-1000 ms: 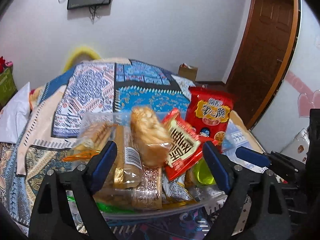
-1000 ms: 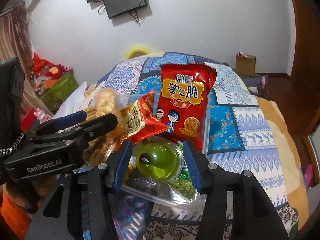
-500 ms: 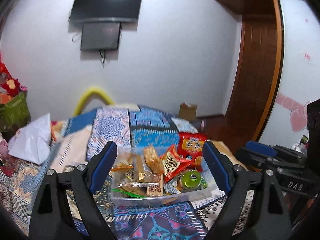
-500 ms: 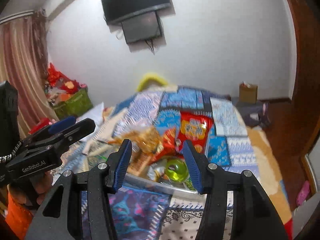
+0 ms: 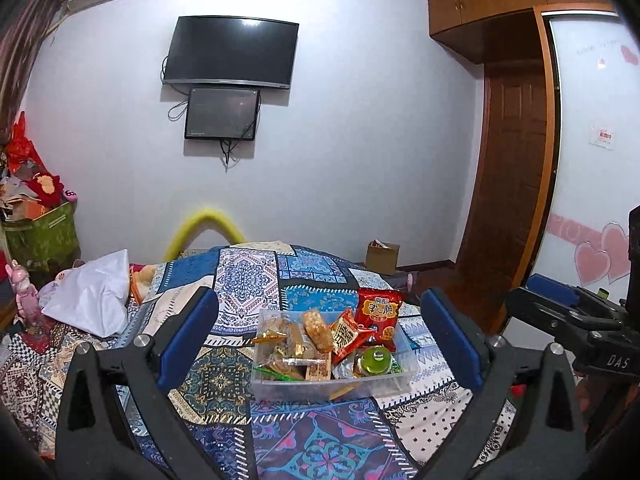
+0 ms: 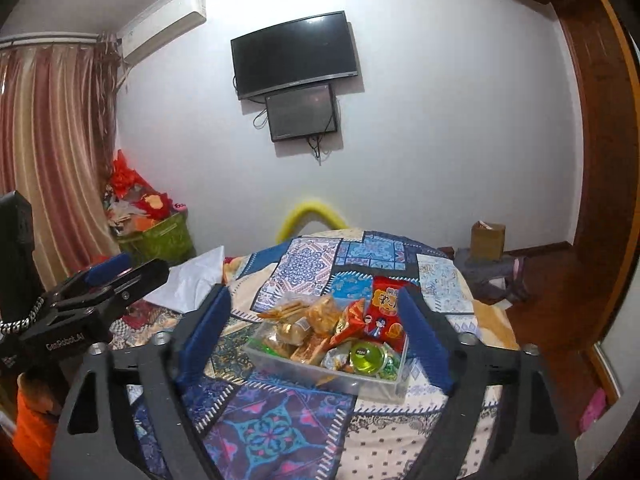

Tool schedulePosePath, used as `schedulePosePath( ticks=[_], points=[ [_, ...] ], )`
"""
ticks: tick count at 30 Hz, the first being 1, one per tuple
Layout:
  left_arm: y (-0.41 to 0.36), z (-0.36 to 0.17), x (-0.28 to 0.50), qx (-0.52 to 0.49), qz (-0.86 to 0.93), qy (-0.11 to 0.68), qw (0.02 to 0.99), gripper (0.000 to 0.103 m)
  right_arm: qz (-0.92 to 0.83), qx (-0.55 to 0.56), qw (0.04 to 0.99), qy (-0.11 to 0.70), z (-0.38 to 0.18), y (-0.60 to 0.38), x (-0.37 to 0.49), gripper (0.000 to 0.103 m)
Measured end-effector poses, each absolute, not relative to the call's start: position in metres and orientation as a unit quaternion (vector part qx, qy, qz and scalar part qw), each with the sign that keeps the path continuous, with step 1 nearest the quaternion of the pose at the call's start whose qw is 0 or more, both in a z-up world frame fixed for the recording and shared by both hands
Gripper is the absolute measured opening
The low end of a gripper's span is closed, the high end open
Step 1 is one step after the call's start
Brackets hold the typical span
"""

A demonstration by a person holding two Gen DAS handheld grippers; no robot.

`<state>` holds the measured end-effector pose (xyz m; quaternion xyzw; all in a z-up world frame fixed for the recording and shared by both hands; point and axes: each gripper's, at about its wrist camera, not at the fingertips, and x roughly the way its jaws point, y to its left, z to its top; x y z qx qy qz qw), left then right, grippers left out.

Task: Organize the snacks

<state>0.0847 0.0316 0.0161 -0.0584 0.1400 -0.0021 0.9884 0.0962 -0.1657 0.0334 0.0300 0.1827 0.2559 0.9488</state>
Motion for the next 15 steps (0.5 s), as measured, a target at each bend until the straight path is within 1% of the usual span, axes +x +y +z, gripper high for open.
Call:
schedulePosePath(
  ticks=[15],
  points=[
    [0.023,0.009,0.076,-0.055,-0.006,0.147,0.988,0.102,0.25,0.026,0.95,0.185,0.027,-0.167,0.084,0.092]
  ],
)
